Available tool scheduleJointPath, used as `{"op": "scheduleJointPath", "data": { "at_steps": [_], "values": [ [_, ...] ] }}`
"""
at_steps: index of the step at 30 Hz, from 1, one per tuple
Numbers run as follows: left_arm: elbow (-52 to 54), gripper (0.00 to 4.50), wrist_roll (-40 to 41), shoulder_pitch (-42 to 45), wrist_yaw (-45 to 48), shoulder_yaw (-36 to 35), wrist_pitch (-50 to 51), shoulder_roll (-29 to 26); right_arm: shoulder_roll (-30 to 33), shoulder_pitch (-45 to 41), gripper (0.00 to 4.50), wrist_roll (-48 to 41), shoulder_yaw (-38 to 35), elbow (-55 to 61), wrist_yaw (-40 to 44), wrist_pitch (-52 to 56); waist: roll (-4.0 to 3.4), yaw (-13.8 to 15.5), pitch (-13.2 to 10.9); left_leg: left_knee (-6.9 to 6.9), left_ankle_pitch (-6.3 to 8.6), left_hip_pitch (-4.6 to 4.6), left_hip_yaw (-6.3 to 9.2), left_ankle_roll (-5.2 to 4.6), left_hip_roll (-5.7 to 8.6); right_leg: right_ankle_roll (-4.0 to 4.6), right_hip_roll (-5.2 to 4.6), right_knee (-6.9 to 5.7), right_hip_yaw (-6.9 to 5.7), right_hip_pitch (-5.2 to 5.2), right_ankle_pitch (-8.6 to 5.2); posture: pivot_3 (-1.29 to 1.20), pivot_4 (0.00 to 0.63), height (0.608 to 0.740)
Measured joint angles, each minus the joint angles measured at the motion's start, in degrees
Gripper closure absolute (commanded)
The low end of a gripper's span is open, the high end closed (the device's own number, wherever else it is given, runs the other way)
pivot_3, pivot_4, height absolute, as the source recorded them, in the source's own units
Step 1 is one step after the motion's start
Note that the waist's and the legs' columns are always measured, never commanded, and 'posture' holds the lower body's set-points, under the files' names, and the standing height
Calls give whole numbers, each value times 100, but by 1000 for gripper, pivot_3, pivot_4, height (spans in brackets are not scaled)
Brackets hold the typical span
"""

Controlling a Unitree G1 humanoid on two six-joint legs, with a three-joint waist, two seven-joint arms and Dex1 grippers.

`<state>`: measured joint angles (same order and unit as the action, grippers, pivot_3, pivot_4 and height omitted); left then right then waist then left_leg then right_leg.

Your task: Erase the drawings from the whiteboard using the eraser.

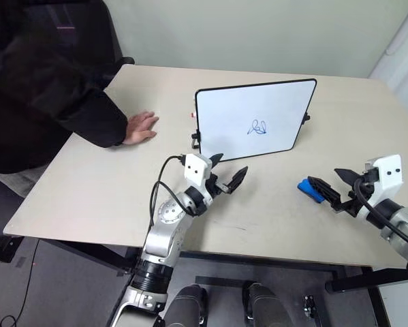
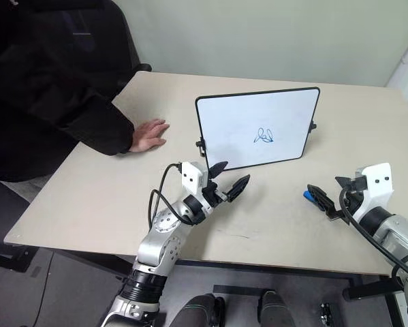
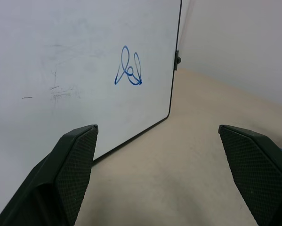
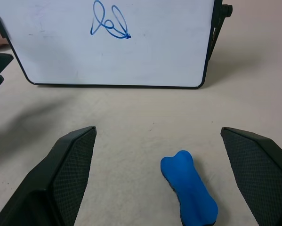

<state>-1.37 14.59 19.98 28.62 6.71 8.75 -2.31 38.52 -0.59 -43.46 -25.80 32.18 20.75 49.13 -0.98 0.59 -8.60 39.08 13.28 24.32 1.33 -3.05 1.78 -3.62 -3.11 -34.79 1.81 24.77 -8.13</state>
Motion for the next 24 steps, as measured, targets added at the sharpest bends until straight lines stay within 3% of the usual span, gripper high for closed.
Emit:
{"op": "scheduleJointPath", "data": {
  "at_steps": [9,16,20,24],
  "values": [
    [-120,0,-7,32,4,9,-33,31,172,62,10,-181,-41,128,-6,351,0,-2,0,0,0,0,-1,0,7,-3,-4,0,3,-1,-1,0,150,740],
    [-169,0,-4,46,5,35,-43,97,1674,-821,10,-908,191,-446,446,1921,1,0,0,-2,17,1,-2,36,16,-8,-8,-1,6,-4,-5,0,150,740],
    [-197,0,-2,42,4,38,-85,111,2497,-1656,10,-721,1278,-1002,1249,2067,0,-9,0,-3,8,-2,0,34,14,-10,-6,-5,2,-2,-6,0,150,740],
    [-164,0,1,-15,-18,28,-111,124,2918,-2611,10,67,2798,-1756,2137,1828,-1,-9,0,-5,-32,0,0,37,14,-18,-5,-4,2,2,-12,0,150,740]
  ]
}}
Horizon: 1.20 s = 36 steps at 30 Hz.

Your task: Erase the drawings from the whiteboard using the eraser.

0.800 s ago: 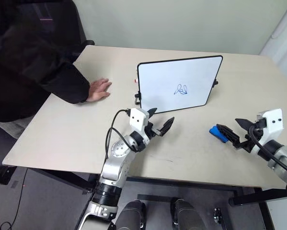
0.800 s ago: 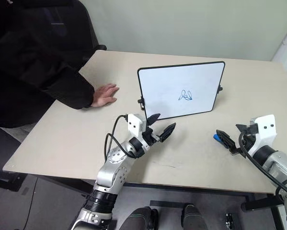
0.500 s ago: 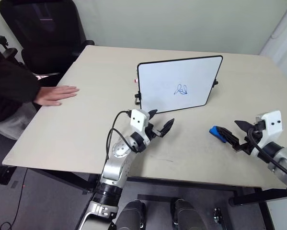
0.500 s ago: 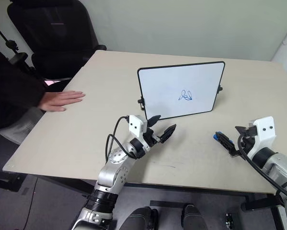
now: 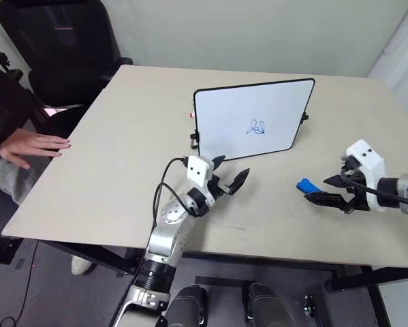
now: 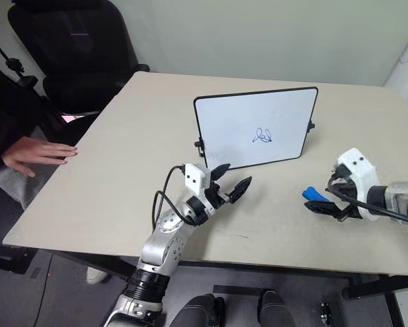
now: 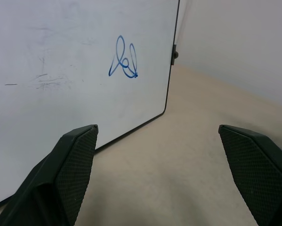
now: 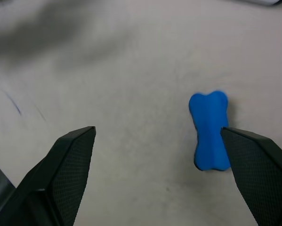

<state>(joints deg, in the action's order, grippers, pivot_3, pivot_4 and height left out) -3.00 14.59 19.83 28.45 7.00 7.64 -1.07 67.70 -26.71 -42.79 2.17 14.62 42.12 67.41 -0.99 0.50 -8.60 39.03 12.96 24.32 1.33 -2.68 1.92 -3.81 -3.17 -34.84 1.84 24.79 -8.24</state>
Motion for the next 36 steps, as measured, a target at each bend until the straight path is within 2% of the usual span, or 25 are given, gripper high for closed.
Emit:
{"op": "scheduleJointPath", "data": {
  "at_steps": [4,6,9,13,22,34,36],
  "values": [
    [92,0,0,-77,-30,5,0,12,-60,-961,10,948,1202,-906,734,-431,0,-1,0,2,5,2,-1,-8,0,-3,-3,0,1,2,-6,0,150,740],
    [138,0,-1,-134,-55,9,0,17,-199,-1333,10,1380,1577,-1358,975,-587,0,8,0,3,7,3,-1,-15,0,-3,-4,-2,0,1,-10,0,150,740],
    [281,0,0,-221,-123,10,0,24,-425,-1742,10,1892,2026,-1886,1238,-758,0,13,0,4,12,2,-1,-23,0,50,-7,-6,0,2,14,0,150,740],
    [418,0,1,-318,-156,12,13,26,-598,-2097,10,2558,2520,-2499,1638,-910,0,22,0,4,20,3,-1,-34,0,61,-10,-7,-4,0,9,0,150,740],
    [577,0,7,-437,-223,41,80,37,-967,-2422,10,3347,2814,-3149,2145,-952,0,15,0,4,28,-3,-1,-41,-2,82,-11,-9,-8,1,16,0,150,740],
    [725,0,22,-517,-262,30,217,19,-1198,-2474,10,3696,2812,-3313,2419,-987,0,4,0,2,26,-15,0,-50,-4,119,-9,-13,-11,1,40,0,150,740],
    [727,0,22,-517,-263,24,219,19,-1269,-2510,623,3756,2811,-3383,2437,-1007,0,0,0,1,25,-16,1,-51,-5,122,-9,-16,-11,1,42,0,150,740]
  ]
}}
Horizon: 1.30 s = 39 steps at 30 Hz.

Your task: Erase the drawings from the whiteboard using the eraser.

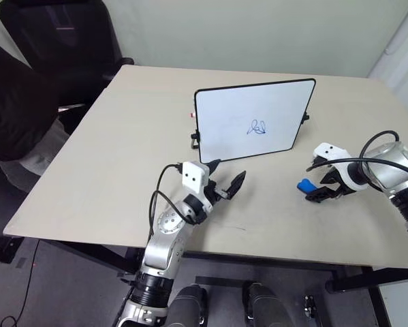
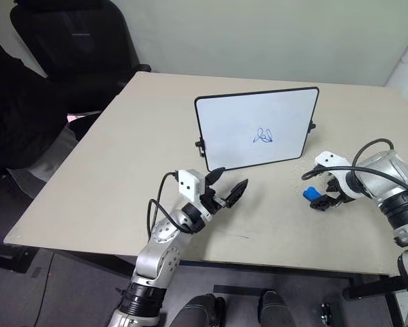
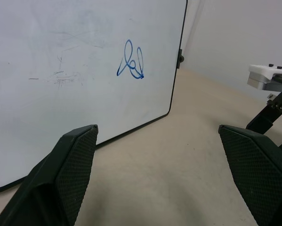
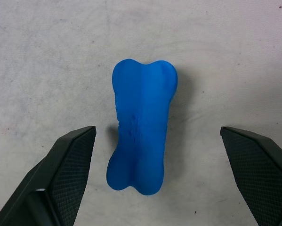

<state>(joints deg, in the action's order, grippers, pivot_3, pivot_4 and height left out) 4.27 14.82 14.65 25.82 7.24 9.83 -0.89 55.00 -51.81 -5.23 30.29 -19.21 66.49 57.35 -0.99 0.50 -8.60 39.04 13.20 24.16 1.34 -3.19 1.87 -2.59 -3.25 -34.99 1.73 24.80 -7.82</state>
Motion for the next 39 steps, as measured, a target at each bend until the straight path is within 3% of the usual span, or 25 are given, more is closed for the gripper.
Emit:
{"op": "scheduleJointPath", "data": {
  "at_steps": [2,11,14,19,25,30,32,39],
  "values": [
    [2,0,0,0,-2,-3,0,0,-56,-44,1225,43,0,-72,10,-19,0,-2,0,-1,-1,-1,0,0,0,1,0,0,0,0,1,0,150,740],
    [1,0,-1,1,-2,-16,0,-1,-250,-74,1225,205,-3,-240,27,-93,0,-1,0,-3,-1,0,0,1,-1,1,0,2,-1,0,1,0,150,740],
    [1,0,-4,1,-7,-18,-1,-2,-267,-75,1760,266,-4,-277,25,-125,0,1,0,-4,-1,0,0,1,-1,1,0,3,-1,0,1,0,150,740],
    [1,0,-8,1,-18,-17,-1,-2,-289,-76,3399,324,-5,-304,52,-199,0,-1,0,-4,-1,-1,1,1,-1,2,0,2,-1,0,1,0,150,740],
    [-2,0,-11,2,-18,-17,-5,-6,-263,-56,3399,334,-18,-215,128,-193,0,-1,0,-5,-1,-2,1,2,-1,2,1,2,-1,-1,1,0,150,740],
    [-30,0,-11,13,-17,-19,-8,-5,-167,35,4195,298,-150,176,172,-32,0,-1,0,-7,-2,-1,0,7,-1,1,1,4,-1,0,0,0,150,740],
    [-42,0,-11,17,-16,-21,-9,-5,-107,77,4311,259,-265,319,169,48,0,1,0,-7,-4,-1,0,9,-1,0,1,6,-1,-1,-1,0,150,740],
    [-103,0,-11,58,-5,-30,-20,-5,-290,476,4334,-263,-1425,1008,-224,721,0,-2,0,-8,-5,-2,-1,12,-1,-2,2,4,0,-1,-2,0,150,740]
  ]
}}
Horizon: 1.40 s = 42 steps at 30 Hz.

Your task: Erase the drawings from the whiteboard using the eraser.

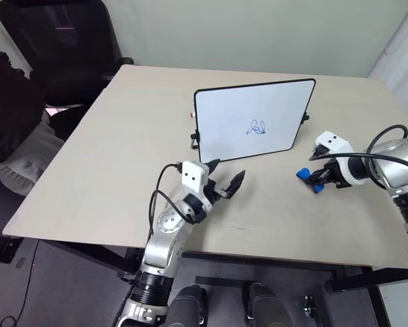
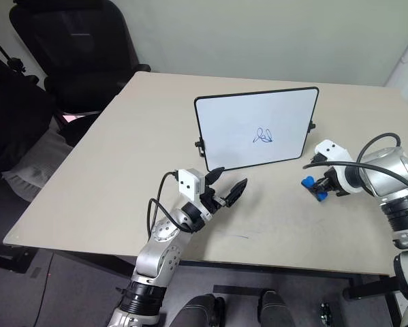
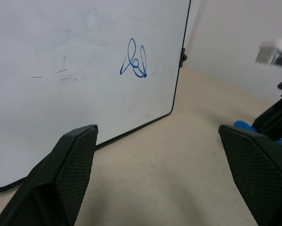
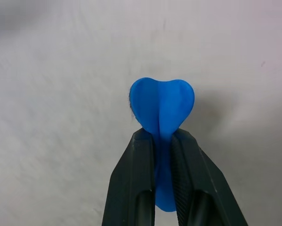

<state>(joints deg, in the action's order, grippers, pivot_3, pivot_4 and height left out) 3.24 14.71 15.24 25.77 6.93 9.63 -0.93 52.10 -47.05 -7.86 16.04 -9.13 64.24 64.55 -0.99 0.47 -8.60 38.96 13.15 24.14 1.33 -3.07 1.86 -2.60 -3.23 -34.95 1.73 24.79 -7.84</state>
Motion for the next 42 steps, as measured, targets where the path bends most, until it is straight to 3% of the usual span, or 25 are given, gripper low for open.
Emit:
{"op": "scheduleJointPath", "data": {
  "at_steps": [4,9,12,18,30,42],
  "values": [
    [-47,0,1,48,16,-32,-18,-30,-511,296,4336,-369,-812,665,-599,613,0,-1,0,0,0,-1,-1,0,0,-1,2,-1,1,1,-1,0,150,740],
    [-149,0,8,148,48,-97,-39,-54,-2178,129,4336,-556,-2190,1301,-1998,968,0,-70,0,-4,-2,-6,1,-4,-1,6,5,-6,3,6,4,0,150,740],
    [-259,0,9,252,69,-127,-51,-83,-3383,38,4336,-544,-2638,1655,-3058,572,-1,-76,0,-10,-3,-7,5,-7,-8,14,9,-9,-1,14,9,0,150,740],
    [-451,0,5,374,170,-201,-86,-233,-4624,-131,4336,-372,-2843,1038,-4594,-820,-2,-33,-1,-5,4,6,5,-12,-3,15,4,0,-3,21,10,0,150,740],
    [-461,0,9,412,172,-238,-93,-288,-5404,23,4336,-382,-2806,449,-5611,-2350,-2,-48,-1,4,1,33,5,1,-6,28,7,-4,-4,47,28,0,150,740],
    [-411,0,31,409,159,-251,-87,-332,-5404,334,4336,-190,-2421,-133,-5990,-3236,-1,-56,0,7,8,27,4,28,-7,35,6,-2,-3,38,41,0,150,740]
  ]
}}
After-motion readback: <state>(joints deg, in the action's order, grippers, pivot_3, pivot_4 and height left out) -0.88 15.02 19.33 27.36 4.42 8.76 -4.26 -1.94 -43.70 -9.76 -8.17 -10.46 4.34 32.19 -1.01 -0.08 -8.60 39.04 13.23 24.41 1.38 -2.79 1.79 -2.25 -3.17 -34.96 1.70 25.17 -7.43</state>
